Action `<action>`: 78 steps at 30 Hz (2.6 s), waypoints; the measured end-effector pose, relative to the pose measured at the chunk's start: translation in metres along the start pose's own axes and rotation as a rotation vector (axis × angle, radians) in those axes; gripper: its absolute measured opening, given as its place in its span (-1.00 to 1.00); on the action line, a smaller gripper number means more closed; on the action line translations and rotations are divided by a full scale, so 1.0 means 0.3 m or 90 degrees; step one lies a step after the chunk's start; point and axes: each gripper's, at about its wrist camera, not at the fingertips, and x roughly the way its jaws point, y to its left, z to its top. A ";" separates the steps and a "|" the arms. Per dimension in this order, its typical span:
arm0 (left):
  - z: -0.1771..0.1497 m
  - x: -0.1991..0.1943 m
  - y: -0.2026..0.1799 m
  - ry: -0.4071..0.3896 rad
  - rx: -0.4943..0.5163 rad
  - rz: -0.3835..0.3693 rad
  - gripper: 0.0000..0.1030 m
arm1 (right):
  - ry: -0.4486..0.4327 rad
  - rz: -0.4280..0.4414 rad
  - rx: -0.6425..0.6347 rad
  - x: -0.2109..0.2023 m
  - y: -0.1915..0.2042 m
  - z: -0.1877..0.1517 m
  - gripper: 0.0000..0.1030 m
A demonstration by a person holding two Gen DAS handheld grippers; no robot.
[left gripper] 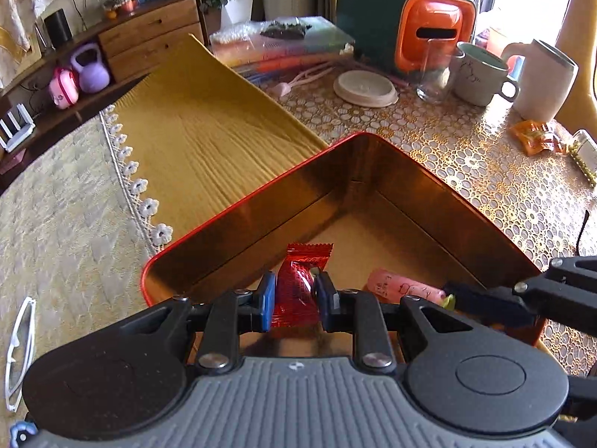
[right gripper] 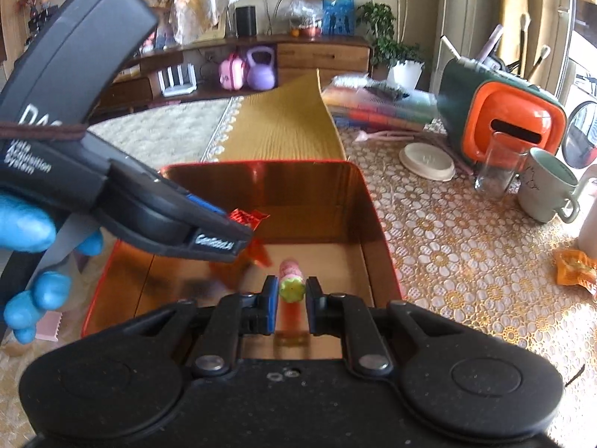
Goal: Organize rigid objects
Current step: 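Carry both items into the red box while the right tool opens, dropping the pink tube, then open the left tool to drop the red candy packet into the box, then withdraw both tools from the red box back over the table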
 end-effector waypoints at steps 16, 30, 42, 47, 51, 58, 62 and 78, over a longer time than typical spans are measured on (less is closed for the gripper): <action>0.021 0.051 0.001 0.026 -0.023 -0.004 -0.54 | 0.018 0.014 0.025 0.025 -0.001 -0.001 -0.57; 0.002 -0.040 0.025 -0.006 -0.048 -0.027 -0.43 | -0.009 0.017 0.062 -0.051 -0.001 0.002 -0.21; -0.059 -0.194 0.044 -0.057 -0.057 -0.028 -0.42 | -0.030 0.028 0.052 -0.154 0.035 -0.008 -0.05; -0.108 -0.292 0.045 -0.086 -0.045 -0.033 -0.42 | -0.047 0.034 0.055 -0.217 0.061 -0.015 0.08; -0.163 -0.372 0.049 -0.105 -0.040 -0.052 -0.42 | -0.058 0.043 0.056 -0.264 0.091 -0.023 0.13; -0.265 -0.516 0.069 -0.151 -0.029 -0.046 0.50 | -0.078 0.067 0.053 -0.344 0.151 -0.040 0.22; -0.325 -0.596 0.102 -0.178 -0.036 -0.037 0.61 | -0.088 0.080 0.043 -0.380 0.202 -0.047 0.24; -0.566 -0.795 0.325 -0.209 -0.094 -0.021 0.90 | -0.116 0.147 -0.015 -0.460 0.435 -0.098 0.86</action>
